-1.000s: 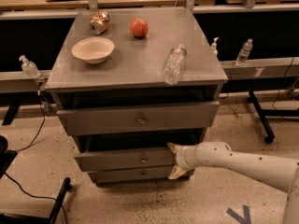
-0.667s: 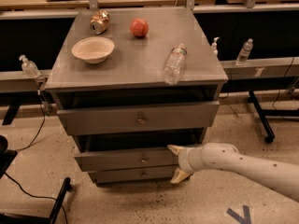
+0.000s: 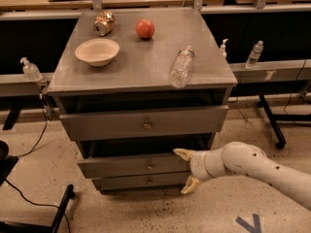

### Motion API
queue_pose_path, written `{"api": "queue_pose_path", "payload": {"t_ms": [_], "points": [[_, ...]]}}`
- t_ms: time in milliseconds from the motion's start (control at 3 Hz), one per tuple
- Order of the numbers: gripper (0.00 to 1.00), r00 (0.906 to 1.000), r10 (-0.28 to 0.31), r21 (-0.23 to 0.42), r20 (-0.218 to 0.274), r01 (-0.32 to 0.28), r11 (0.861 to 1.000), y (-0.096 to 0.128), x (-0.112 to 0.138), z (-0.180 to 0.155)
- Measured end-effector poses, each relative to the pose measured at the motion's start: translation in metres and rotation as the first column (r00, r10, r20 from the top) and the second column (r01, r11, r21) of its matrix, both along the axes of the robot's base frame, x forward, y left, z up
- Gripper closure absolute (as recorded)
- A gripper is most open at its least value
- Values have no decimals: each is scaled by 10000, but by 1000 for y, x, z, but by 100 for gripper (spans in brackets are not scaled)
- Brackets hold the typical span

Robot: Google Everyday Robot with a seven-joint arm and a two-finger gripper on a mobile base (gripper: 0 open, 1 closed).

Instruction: Open middle drawer

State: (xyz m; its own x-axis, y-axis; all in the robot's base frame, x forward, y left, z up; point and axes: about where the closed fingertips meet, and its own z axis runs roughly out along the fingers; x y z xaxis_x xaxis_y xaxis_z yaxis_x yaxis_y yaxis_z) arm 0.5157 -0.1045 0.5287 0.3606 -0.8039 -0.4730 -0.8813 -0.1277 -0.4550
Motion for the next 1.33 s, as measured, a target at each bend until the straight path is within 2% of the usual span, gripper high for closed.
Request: {"api": "queue_pose_path", "payload": {"t_ms": [333, 667, 1000, 1333], "points": [[24, 9971, 538, -92, -547, -544, 9985, 15, 15, -5], [30, 9869, 920, -268, -1324, -963, 9950, 39, 35, -34], [26, 9794, 939, -423, -1787, -1030, 9938, 54, 52, -57], [24, 9775, 876, -484, -1921, -986, 9939, 58, 62, -63]]}}
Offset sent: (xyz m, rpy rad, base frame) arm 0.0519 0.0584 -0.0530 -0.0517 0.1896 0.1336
